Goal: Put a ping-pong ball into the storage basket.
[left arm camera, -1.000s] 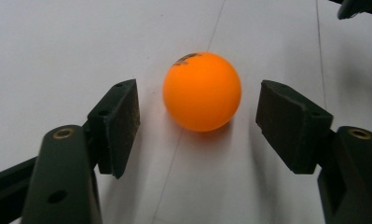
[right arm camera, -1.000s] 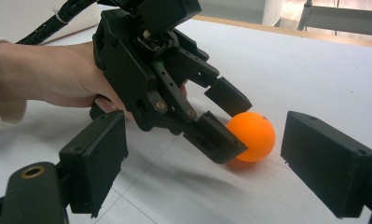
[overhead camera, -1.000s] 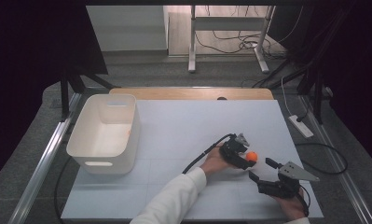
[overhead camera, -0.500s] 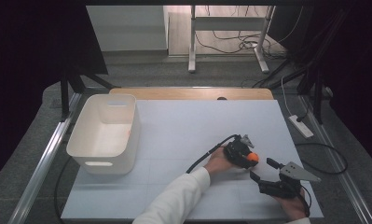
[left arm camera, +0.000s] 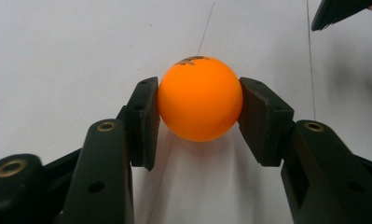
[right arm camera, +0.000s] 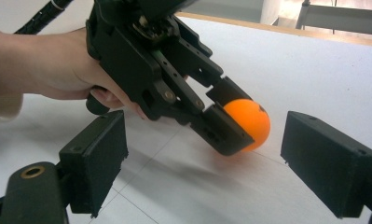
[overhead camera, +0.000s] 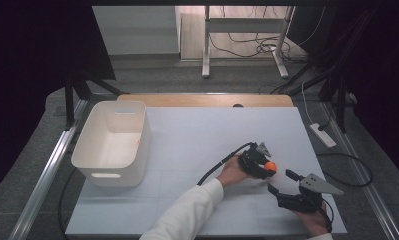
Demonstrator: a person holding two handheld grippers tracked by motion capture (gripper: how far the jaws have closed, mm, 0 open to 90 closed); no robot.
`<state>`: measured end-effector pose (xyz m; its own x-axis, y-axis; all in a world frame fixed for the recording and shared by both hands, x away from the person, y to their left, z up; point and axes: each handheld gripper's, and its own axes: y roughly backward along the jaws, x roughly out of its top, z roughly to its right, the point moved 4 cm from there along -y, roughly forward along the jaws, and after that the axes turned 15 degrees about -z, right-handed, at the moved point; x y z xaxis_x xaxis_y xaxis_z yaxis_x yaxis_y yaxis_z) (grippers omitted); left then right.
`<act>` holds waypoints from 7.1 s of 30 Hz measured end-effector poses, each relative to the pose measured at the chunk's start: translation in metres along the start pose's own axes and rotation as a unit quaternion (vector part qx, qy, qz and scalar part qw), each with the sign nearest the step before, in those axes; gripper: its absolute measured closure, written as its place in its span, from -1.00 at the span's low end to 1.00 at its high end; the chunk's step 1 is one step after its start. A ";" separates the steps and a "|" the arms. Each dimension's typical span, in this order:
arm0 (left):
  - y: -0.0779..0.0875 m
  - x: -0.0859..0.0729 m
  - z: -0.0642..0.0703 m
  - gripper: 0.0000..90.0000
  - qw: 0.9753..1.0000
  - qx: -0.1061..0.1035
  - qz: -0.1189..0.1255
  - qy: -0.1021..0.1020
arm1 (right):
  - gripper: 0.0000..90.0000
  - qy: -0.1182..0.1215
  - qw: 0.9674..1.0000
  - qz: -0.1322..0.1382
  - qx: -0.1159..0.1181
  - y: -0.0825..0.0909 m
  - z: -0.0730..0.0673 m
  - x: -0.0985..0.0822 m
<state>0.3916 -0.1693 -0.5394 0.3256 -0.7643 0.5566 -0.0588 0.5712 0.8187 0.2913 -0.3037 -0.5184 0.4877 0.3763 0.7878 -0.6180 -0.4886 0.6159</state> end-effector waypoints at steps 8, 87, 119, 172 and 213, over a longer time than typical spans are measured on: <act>0.013 -0.011 -0.005 0.14 1.000 0.011 0.000 0.010 | -0.67 0.002 1.000 -0.001 0.001 -0.001 -0.001 0.001; 0.146 -0.106 -0.022 0.14 0.987 0.093 0.080 0.101 | -0.67 0.019 1.000 -0.021 -0.004 -0.015 -0.007 0.004; 0.206 -0.116 -0.016 0.14 0.977 0.129 0.121 0.121 | -0.67 0.020 1.000 -0.022 -0.002 -0.016 -0.007 0.004; 0.296 -0.162 -0.043 0.13 0.946 0.201 0.166 0.193 | -0.67 0.020 1.000 -0.022 -0.001 -0.020 -0.008 0.005; 0.327 -0.222 -0.089 0.13 0.908 0.256 0.156 0.291 | -0.67 0.018 1.000 -0.023 -0.003 -0.019 -0.008 0.005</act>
<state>0.3844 0.2136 -0.4077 0.6533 -0.2161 0.7256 -0.6169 0.4037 0.6756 0.3005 -0.2861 -0.5262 0.4931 0.4255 0.7589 -0.5997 -0.4657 0.6508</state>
